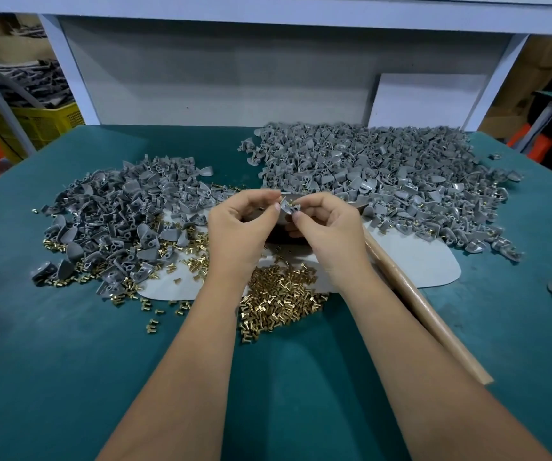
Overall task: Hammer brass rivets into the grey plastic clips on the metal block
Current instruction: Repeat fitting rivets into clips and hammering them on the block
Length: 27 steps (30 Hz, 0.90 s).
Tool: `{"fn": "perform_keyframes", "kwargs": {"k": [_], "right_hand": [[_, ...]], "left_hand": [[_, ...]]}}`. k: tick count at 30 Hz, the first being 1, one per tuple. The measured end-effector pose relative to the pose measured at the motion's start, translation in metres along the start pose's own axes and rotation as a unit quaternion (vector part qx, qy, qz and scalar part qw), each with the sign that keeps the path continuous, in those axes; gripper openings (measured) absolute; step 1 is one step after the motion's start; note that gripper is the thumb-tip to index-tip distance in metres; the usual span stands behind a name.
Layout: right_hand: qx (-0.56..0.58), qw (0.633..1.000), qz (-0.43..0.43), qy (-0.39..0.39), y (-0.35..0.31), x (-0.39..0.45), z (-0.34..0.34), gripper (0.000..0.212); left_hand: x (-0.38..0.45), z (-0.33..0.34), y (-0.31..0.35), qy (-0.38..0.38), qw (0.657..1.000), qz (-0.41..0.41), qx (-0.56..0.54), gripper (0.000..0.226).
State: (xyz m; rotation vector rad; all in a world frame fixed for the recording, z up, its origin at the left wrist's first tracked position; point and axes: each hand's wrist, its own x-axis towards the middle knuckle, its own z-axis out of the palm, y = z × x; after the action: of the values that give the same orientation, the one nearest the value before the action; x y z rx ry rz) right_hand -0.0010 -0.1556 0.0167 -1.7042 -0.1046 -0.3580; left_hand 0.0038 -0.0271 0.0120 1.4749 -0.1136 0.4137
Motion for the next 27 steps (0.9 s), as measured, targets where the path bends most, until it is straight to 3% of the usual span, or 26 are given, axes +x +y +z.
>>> {"fn": "perform_keyframes", "kwargs": {"k": [4,9,15,21,27], "right_hand": [[-0.099,0.994,-0.028,0.047,0.006,-0.002,0.005,0.015],[-0.3,0.94,-0.114,0.114,0.011,0.0,0.015,0.005],[-0.321,0.936,-0.136,0.047,0.01,0.0,0.012,0.014],[-0.286,0.947,-0.104,0.103,0.004,0.012,-0.011,0.015],[-0.289,0.951,-0.106,0.019,0.009,0.017,-0.002,0.01]], "left_hand": [[-0.001,0.001,0.0,0.035,0.998,-0.006,0.061,0.025],[-0.003,0.004,-0.001,0.004,0.966,0.04,0.255,0.013],[0.001,0.004,-0.008,0.022,0.945,0.036,0.325,0.012],[0.003,0.003,-0.012,0.022,0.941,0.013,0.337,0.012],[0.004,0.002,-0.013,0.01,0.937,0.022,0.347,0.011]]}}
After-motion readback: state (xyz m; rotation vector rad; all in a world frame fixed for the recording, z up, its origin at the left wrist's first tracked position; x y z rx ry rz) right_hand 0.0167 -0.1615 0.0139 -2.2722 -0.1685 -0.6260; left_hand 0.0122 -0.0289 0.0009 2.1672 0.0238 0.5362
